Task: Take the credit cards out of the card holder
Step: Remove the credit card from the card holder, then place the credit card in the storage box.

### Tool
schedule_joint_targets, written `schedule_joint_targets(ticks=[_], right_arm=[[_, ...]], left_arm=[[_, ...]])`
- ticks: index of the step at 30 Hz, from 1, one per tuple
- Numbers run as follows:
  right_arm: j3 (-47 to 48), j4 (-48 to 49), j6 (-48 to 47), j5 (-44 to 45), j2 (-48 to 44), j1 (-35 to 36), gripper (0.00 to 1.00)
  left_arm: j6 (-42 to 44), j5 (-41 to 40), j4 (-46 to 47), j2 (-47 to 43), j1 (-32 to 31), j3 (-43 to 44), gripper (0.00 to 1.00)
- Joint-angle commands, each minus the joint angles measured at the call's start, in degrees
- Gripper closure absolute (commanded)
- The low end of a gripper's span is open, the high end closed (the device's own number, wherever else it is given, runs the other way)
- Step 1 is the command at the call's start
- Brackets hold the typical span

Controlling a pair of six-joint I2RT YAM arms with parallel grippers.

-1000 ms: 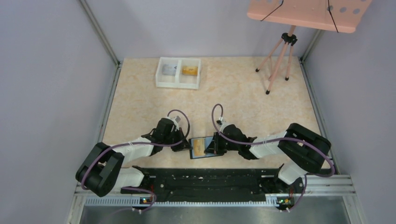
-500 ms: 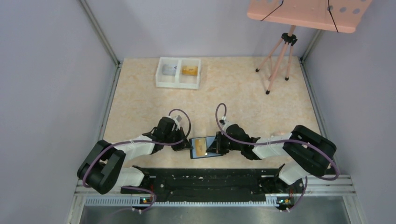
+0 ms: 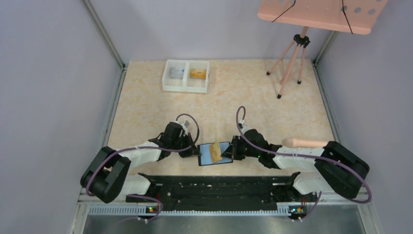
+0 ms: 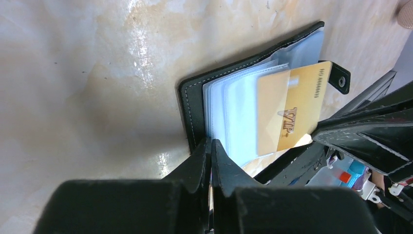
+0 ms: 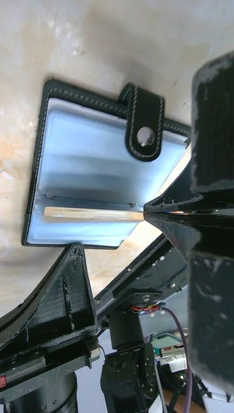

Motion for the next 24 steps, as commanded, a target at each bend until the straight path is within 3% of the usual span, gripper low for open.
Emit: schedule_joint_targets(ticks=[1, 12, 19, 24], right_arm=[[-1.3, -4.2, -1.6, 0.7, -5.6, -1.6, 1.0], [-1.8, -12.6, -5.3, -1.9, -17.7, -5.1, 1.0], [2.0, -16.4, -10.5, -9.9, -21.3, -6.7, 1.0], [4.2, -16.9, -14.0, -17.5, -22.0, -6.8, 1.0]], left_arm=[[1.7, -3.0, -4.4, -0.9, -0.3, 0.8, 0.94], [4.0, -2.3, -9.0, -8.9, -0.4, 7.3, 0.61], [6.3, 3.5, -7.1, -11.0, -0.4, 10.3, 0.45], [8.0, 7.6, -6.9, -12.6, -0.4, 12.6, 0.4]])
